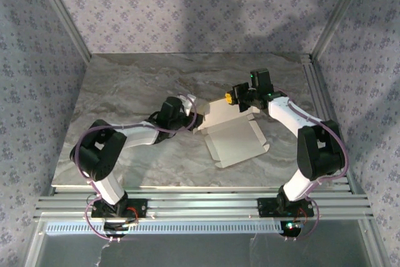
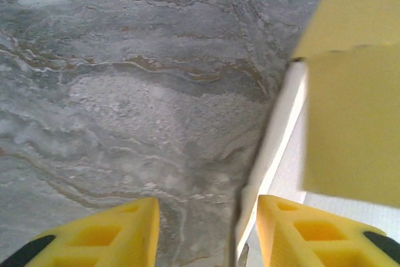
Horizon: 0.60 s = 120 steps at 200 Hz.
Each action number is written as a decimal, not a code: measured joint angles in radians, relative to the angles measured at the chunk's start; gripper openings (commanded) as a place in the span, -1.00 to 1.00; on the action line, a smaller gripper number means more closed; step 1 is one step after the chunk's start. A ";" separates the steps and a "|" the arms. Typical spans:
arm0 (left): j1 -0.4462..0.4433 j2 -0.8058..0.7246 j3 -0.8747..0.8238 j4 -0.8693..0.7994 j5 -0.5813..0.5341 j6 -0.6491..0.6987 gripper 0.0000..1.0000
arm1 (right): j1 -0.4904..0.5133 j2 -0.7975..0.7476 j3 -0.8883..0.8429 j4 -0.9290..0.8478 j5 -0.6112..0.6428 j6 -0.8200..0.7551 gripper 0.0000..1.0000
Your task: Fold the paper box
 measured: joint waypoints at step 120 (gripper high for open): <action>-0.214 0.090 0.206 -0.292 -0.749 -0.251 -1.00 | 0.110 -0.059 -0.101 0.158 0.171 0.066 -1.00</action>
